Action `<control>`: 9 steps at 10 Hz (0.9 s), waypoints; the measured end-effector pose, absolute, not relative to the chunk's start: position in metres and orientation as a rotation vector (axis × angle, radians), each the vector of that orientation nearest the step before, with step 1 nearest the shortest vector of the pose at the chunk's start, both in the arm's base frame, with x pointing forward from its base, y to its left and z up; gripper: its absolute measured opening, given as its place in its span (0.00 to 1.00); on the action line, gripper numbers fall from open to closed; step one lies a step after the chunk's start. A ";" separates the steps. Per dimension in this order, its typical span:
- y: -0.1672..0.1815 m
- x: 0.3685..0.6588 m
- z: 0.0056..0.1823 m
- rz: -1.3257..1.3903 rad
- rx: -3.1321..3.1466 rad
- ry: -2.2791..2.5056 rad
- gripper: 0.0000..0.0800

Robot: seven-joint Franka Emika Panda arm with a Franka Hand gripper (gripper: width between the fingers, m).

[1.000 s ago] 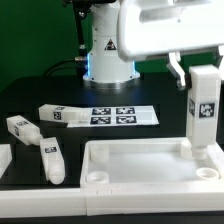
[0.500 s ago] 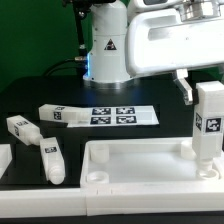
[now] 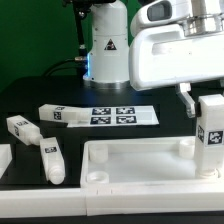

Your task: Assemble desk

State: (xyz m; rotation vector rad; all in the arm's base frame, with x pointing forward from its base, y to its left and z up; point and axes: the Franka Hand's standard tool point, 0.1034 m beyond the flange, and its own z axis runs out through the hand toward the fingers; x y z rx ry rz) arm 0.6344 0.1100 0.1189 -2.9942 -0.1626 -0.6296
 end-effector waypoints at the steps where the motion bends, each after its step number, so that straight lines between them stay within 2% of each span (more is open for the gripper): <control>1: 0.110 0.635 0.119 -0.646 -2.991 -0.163 0.36; 4: 0.110 0.633 0.115 -0.670 -2.988 -0.166 0.36; 5: 0.110 0.633 0.115 -0.670 -2.988 -0.166 0.40; 6: 0.110 0.633 0.115 -0.670 -2.988 -0.166 0.40; 7: 0.110 0.632 0.115 -0.667 -2.988 -0.167 0.67; 8: 0.110 0.632 0.113 -0.621 -2.997 -0.164 0.67; 9: 0.107 0.638 0.118 -0.597 -3.000 -0.145 0.77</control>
Offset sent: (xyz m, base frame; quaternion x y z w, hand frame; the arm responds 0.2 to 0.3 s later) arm 0.0000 0.0000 0.0000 0.0000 0.0000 0.0000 1.0000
